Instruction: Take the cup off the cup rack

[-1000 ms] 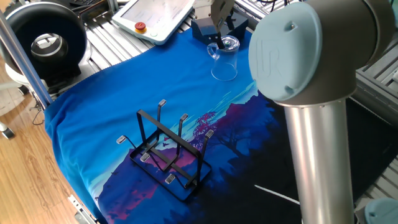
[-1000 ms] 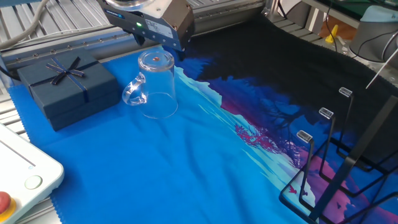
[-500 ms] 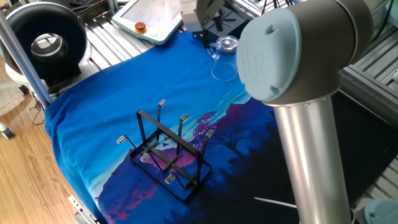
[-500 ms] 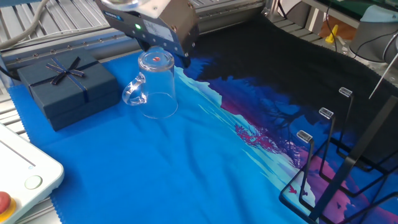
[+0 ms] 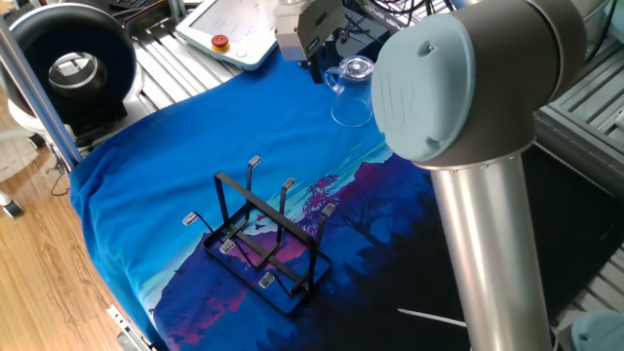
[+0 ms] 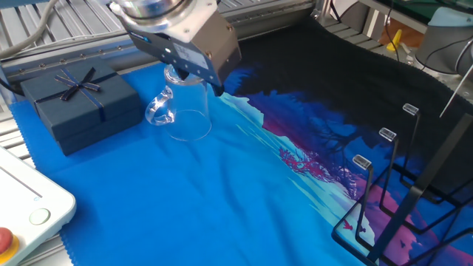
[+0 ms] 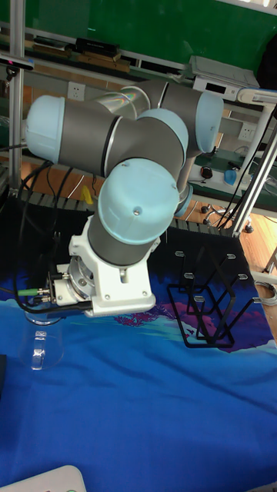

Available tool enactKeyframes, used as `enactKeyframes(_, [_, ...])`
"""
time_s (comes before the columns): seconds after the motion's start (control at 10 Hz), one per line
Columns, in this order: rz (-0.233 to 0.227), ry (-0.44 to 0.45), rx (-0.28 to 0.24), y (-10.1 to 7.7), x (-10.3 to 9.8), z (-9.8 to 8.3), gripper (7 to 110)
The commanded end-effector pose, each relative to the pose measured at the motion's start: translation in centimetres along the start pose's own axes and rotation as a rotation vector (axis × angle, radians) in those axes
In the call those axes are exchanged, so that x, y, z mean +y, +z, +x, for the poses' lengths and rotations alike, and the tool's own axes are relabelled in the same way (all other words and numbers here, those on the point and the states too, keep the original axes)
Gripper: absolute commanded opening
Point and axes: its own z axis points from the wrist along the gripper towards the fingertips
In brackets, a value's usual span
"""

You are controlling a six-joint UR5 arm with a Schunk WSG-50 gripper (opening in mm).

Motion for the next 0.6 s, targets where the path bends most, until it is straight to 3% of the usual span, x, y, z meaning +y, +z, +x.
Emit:
enactKeyframes(0.0, [0.035, 0.001, 0.001, 0.3, -1.4, 0.1, 66])
enactKeyframes(0.3, [0.028, -0.011, -0.010, 2.3, -1.9, -0.2, 66])
enactKeyframes(0.5, [0.030, -0.016, 0.001, 2.1, -2.1, 0.5, 66])
